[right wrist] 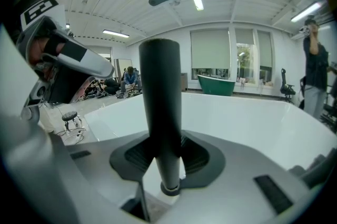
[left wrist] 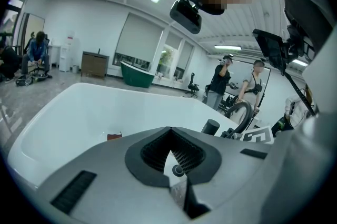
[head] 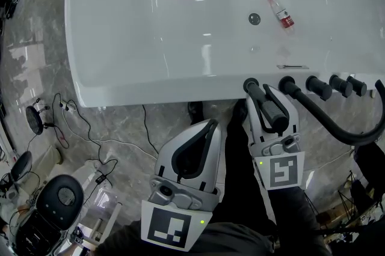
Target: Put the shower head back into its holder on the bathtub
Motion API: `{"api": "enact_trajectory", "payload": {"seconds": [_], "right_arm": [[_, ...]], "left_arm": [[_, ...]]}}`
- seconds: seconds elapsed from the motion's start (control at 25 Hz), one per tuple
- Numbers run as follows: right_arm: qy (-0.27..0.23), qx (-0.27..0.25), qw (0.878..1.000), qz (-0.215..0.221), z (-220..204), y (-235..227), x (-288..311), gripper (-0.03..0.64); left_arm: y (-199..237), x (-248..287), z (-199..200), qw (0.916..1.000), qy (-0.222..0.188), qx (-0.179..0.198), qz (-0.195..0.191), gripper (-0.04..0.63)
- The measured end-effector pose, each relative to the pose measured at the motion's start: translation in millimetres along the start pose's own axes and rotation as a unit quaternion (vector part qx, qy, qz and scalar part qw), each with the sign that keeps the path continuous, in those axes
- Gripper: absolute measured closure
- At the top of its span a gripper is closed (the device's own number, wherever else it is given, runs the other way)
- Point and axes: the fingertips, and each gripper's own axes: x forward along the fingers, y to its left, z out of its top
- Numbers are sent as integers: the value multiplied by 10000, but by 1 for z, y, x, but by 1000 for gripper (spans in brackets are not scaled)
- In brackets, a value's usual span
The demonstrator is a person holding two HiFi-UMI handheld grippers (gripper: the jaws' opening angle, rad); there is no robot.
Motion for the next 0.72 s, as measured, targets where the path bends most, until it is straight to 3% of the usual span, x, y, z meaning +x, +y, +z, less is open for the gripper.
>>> {"api": "enact_trajectory", "payload": {"seconds": [0.72], "right_arm": [[211, 22, 9998, -29, -20, -1, 12, 483]], "left_arm": [[7, -3, -3, 10000, 13, -17, 37, 591]]}}
